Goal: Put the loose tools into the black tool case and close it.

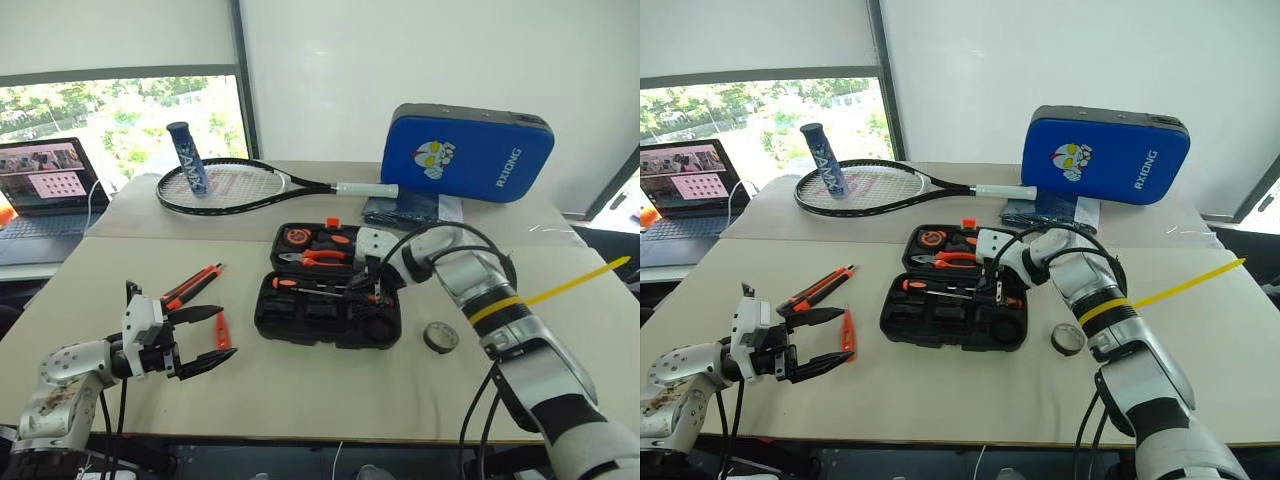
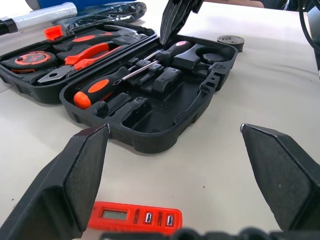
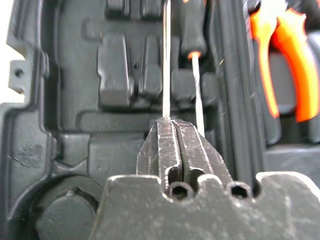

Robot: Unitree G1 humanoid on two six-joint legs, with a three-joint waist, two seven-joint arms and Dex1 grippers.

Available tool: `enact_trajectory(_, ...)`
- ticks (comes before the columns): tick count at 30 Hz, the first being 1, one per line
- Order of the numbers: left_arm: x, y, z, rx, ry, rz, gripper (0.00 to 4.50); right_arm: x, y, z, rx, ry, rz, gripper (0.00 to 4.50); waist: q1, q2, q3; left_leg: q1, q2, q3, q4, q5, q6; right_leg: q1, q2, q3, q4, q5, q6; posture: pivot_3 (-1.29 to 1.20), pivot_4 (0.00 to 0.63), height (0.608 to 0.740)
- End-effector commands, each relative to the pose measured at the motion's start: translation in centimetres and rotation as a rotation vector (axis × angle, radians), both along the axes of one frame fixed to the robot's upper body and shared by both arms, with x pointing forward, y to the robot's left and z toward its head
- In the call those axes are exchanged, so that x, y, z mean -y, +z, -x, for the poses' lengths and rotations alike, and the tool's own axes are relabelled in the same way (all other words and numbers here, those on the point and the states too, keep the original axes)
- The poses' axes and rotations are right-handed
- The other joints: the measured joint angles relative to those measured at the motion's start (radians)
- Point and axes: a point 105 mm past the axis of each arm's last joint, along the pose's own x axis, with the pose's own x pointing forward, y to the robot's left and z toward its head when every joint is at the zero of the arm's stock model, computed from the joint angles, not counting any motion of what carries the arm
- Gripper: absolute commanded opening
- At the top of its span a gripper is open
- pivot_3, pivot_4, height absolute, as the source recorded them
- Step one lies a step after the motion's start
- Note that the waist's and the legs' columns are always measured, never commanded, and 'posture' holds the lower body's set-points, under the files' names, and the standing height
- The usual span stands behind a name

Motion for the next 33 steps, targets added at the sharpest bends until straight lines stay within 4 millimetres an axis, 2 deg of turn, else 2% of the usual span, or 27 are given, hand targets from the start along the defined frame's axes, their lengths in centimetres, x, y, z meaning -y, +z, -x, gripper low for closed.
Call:
enact_trajectory(1,0.1,0.6,0.1,0.036,-0.004,-0.015,4.50,-0.3,0.1,-0.2,0.036,0.019,0.011,0.02,0.000,0.000,0.000,0.000,0.000,0.000,0.000,0.000,0.000,0.000,0.000,0.000,0.000,0.000,0.000,0.00,0.150,0.740)
enact_trajectory(5,0.1,0.5,0.1,0.033,0.002,-0.019,4.50,-0.5,-1.0,-0.5,0.029,0.000,0.025,0.02,-0.006,0.000,0.000,0.001,0.000,0.000,0.000,0.000,0.000,0.001,0.000,0.000,0.000,0.000,0.000,0.00,0.150,0.740)
enact_trajectory(9,-0.1,0.5,0.2,0.028,0.013,-0.026,4.50,-0.8,-2.4,0.1,-0.008,0.025,0.055,0.02,-0.015,0.000,0.000,0.005,0.001,0.000,0.000,0.000,0.000,0.004,0.000,0.000,0.001,0.000,0.000,0.00,0.150,0.740)
enact_trajectory(14,-0.5,0.3,0.5,0.016,0.036,-0.037,4.50,-1.5,-2.6,0.3,-0.003,0.029,0.024,0.02,-0.023,0.000,0.000,0.006,0.001,-0.001,0.000,0.000,0.000,0.004,0.001,0.000,0.001,0.000,-0.001,0.00,0.150,0.740)
enact_trajectory(16,-1.0,0.4,0.5,0.017,0.069,-0.023,4.50,-1.9,-1.3,0.4,0.027,0.048,-0.055,0.02,-0.025,0.000,0.000,0.007,0.002,-0.002,-0.001,0.000,0.000,0.004,0.001,0.000,0.001,0.001,-0.001,0.00,0.150,0.740)
enact_trajectory(18,-2.2,0.5,0.6,0.017,0.126,-0.012,4.50,-2.2,1.4,0.5,0.110,0.081,-0.202,0.02,-0.025,0.000,0.000,0.007,0.002,-0.003,-0.001,0.000,0.000,0.004,0.001,0.000,0.001,0.001,-0.001,0.00,0.150,0.740)
enact_trajectory(20,-3.7,0.4,1.0,0.013,0.198,-0.003,4.50,-1.4,3.5,1.3,0.173,0.119,-0.319,0.02,-0.024,0.000,0.000,0.006,0.002,-0.003,-0.002,0.000,0.000,0.002,0.000,0.000,0.001,0.001,-0.001,0.00,0.150,0.740)
enact_trajectory(22,-5.0,0.4,1.5,0.011,0.260,0.003,4.50,-0.4,4.5,2.4,0.188,0.140,-0.404,0.02,-0.022,0.000,0.001,0.004,0.003,-0.004,-0.002,0.000,0.000,0.001,0.000,0.000,0.001,0.001,-0.001,0.00,0.150,0.740)
enact_trajectory(23,-6.4,0.4,2.1,0.010,0.321,0.007,4.50,0.7,4.8,3.4,0.188,0.147,-0.463,0.59,-0.021,0.000,0.001,0.004,0.003,-0.004,-0.002,0.000,0.000,0.000,-0.001,0.000,0.001,0.001,-0.001,0.00,0.150,0.740)
enact_trajectory(24,-7.3,0.3,2.5,0.009,0.365,0.010,4.50,1.5,5.0,4.3,0.189,0.153,-0.500,0.74,-0.019,0.000,0.000,0.004,0.003,-0.004,-0.002,0.000,0.000,0.001,-0.002,0.000,0.000,0.001,-0.001,0.00,0.150,0.740)
enact_trajectory(27,-10.0,-0.1,4.2,-0.015,0.495,0.011,4.50,3.9,5.2,6.1,0.238,0.095,-0.620,1.83,-0.012,-0.001,0.000,0.004,0.004,-0.007,-0.003,-0.003,0.000,0.003,-0.003,-0.004,-0.003,0.000,-0.001,0.00,0.150,0.740)
enact_trajectory(29,-12.2,-1.1,6.1,-0.062,0.611,0.006,4.50,5.5,4.5,8.9,0.254,0.157,-0.731,2.41,-0.009,-0.001,0.000,0.004,0.004,-0.007,-0.004,-0.003,-0.001,0.003,-0.004,-0.005,-0.005,0.000,-0.001,0.00,0.150,0.740)
enact_trajectory(30,-12.9,-1.4,6.8,-0.080,0.649,0.005,4.50,6.1,4.2,9.9,0.261,0.182,-0.769,2.87,-0.007,-0.001,0.000,0.004,0.004,-0.006,-0.004,-0.003,-0.001,0.003,-0.004,-0.004,-0.006,0.000,-0.001,0.00,0.150,0.740)
enact_trajectory(31,-13.9,-1.8,7.4,-0.093,0.707,-0.002,4.50,6.9,4.1,10.9,0.285,0.187,-0.827,3.14,-0.006,-0.001,0.001,0.005,0.004,-0.006,-0.003,-0.003,-0.001,0.005,-0.003,-0.005,-0.006,0.000,-0.001,0.00,0.150,0.740)
enact_trajectory(33,-14.5,-2.4,8.6,-0.110,0.765,-0.020,4.50,8.5,2.3,11.8,0.290,0.114,-0.810,3.82,-0.004,-0.001,0.001,0.005,0.004,-0.005,-0.004,-0.003,-0.001,0.005,-0.004,-0.004,-0.006,0.000,-0.001,0.00,0.150,0.740)
